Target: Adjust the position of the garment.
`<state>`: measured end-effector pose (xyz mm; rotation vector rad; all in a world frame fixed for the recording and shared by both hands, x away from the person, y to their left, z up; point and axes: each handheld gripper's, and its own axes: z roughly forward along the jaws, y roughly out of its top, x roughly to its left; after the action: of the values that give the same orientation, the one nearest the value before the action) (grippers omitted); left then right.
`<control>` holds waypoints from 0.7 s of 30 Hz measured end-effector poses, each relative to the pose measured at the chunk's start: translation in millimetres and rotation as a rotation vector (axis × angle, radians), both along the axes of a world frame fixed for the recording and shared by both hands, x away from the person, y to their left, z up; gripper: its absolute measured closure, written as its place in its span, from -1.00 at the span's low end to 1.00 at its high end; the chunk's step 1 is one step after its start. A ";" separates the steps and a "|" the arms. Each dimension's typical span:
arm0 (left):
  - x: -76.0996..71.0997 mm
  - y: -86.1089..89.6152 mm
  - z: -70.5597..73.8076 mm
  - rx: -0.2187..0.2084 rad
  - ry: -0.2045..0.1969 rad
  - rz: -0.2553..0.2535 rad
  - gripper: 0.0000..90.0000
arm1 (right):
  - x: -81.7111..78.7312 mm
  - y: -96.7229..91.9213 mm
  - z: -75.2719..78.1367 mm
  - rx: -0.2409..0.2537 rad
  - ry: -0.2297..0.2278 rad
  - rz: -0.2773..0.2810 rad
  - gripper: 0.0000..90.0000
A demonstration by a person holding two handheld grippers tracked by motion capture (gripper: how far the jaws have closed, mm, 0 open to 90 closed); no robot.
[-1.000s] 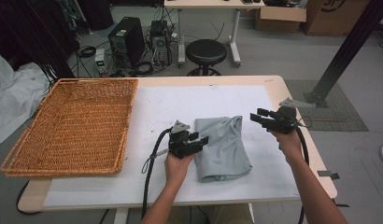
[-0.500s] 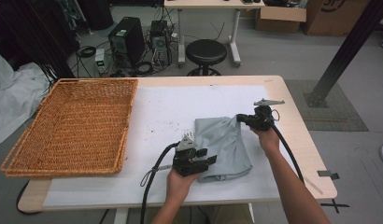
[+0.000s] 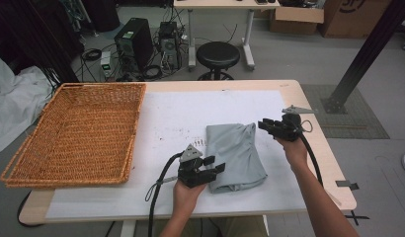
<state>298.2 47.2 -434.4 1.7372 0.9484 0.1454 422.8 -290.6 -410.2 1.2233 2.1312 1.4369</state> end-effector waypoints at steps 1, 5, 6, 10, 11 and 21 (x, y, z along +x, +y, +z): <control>1.0 1.8 0.4 -0.005 -0.009 0.009 0.00 | -7.0 -2.6 0.9 0.005 -0.009 0.010 0.45; 5.7 7.1 0.5 -0.003 -0.037 0.050 -0.16 | -33.6 -13.3 -0.1 0.010 -0.035 0.042 0.39; 7.1 8.4 0.0 -0.003 -0.041 0.059 -0.19 | -39.5 -15.5 -0.7 0.011 -0.040 0.052 0.37; 11.9 13.5 -1.1 -0.004 -0.046 0.092 -0.32 | -63.7 -19.5 -3.3 0.037 -0.037 0.095 0.35; 12.6 14.4 -1.0 0.001 -0.053 0.099 -0.38 | -70.4 -19.2 -4.7 0.043 -0.038 0.107 0.39; 18.1 22.3 -1.3 -0.003 -0.051 0.147 -0.46 | -110.0 -1.1 -31.5 0.048 0.128 0.226 0.51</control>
<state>316.2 69.5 -435.7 1.6532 1.0380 0.2820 312.8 -291.7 -441.6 1.1488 2.3998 1.5466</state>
